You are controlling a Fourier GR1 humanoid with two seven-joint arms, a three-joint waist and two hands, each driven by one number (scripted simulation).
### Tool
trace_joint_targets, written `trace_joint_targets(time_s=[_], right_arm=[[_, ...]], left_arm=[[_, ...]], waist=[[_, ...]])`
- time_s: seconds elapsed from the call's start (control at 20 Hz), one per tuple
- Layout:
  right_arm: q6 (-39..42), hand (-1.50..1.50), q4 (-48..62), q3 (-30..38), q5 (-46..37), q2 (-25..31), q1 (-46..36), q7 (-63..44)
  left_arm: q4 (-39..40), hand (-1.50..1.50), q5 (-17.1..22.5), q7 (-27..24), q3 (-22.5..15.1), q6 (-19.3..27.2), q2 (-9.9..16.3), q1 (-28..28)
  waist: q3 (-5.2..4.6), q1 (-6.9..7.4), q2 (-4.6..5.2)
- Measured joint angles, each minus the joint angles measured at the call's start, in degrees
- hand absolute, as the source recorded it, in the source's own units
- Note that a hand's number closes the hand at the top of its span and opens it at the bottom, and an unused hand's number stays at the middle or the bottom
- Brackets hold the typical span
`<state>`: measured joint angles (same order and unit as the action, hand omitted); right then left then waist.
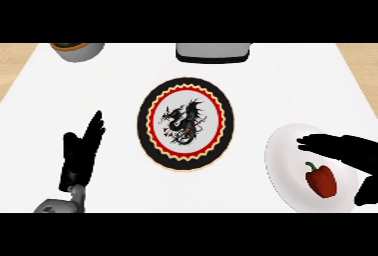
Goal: Pick the bell pepper from the plate and place it in the plate
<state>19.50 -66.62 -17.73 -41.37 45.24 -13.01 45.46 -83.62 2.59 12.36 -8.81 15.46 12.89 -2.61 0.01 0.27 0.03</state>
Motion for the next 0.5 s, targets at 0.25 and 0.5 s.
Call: trace_joint_targets(time_s=[0.25,0.5], right_arm=[[-0.2,-1.50,0.9,0.5,-3.1,-1.5,0.0,0.4],[-0.1,-1.50,1.9,1.3,-5.5,-3.4,-0.1,0.4]], left_arm=[[0.7,0.00,-0.6,-0.9,1.3,-1.0,-1.0,0.0],[0.2,0.00,-1.1,-0.6,2.6,-2.5,-1.1,0.7]], waist=[[-0.02,-0.11,-0.02],[-0.02,-0.12,-0.04]])
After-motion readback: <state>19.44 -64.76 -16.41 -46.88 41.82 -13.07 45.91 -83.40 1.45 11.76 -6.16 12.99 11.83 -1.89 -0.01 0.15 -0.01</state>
